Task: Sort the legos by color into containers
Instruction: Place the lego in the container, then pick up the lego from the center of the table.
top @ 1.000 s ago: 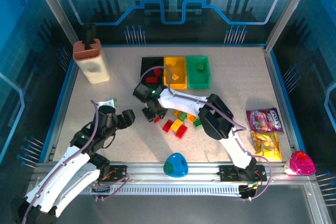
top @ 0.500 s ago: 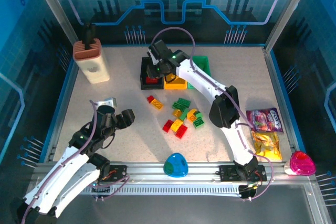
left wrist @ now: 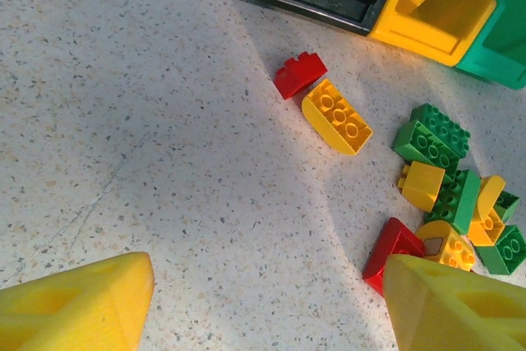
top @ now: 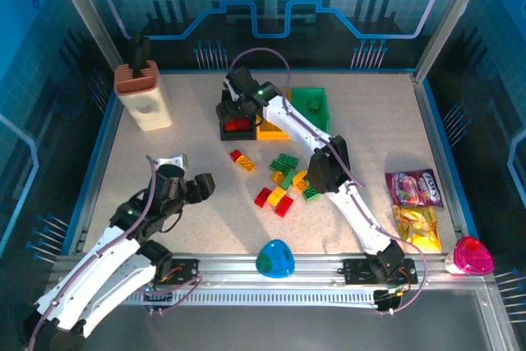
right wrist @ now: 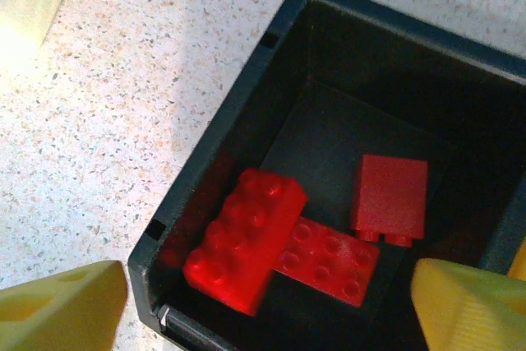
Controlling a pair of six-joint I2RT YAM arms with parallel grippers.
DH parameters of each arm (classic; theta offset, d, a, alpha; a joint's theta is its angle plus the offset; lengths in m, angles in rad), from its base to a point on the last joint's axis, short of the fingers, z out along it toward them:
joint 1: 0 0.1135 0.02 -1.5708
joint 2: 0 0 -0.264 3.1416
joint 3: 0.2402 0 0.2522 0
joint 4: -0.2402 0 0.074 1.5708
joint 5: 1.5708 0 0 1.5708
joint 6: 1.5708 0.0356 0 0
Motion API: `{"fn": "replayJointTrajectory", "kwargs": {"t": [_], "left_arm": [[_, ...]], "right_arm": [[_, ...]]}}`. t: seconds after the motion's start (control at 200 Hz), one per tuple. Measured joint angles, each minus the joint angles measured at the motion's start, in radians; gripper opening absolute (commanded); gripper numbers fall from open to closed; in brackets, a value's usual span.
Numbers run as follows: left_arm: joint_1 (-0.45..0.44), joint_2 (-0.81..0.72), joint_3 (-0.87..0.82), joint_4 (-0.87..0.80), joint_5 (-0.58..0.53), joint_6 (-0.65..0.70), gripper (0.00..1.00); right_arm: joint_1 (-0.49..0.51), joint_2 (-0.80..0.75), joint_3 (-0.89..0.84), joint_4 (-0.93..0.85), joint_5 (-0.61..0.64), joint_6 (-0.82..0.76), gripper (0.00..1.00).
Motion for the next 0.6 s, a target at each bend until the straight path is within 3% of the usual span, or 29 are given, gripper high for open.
{"fn": "replayJointTrajectory", "kwargs": {"t": [0.125,0.26,0.445,0.6], "left_arm": [[-0.01,0.058,0.024,0.002,0.001,0.002,0.77],[-0.01,0.163,0.052,0.023,0.029,0.007,0.79],[-0.009,0.414,0.162,0.054,0.084,0.026,0.78],[0.002,0.62,0.288,0.057,0.106,0.038,0.78]], "right_arm": [[0.004,-0.111,-0.137,0.022,0.01,-0.005,0.95],[0.004,-0.337,-0.372,0.075,0.009,-0.005,0.95],[0.003,-0.692,-0.7,0.204,0.013,-0.001,0.91],[-0.006,-0.894,-0.961,0.302,0.012,0.02,0.88]]}}
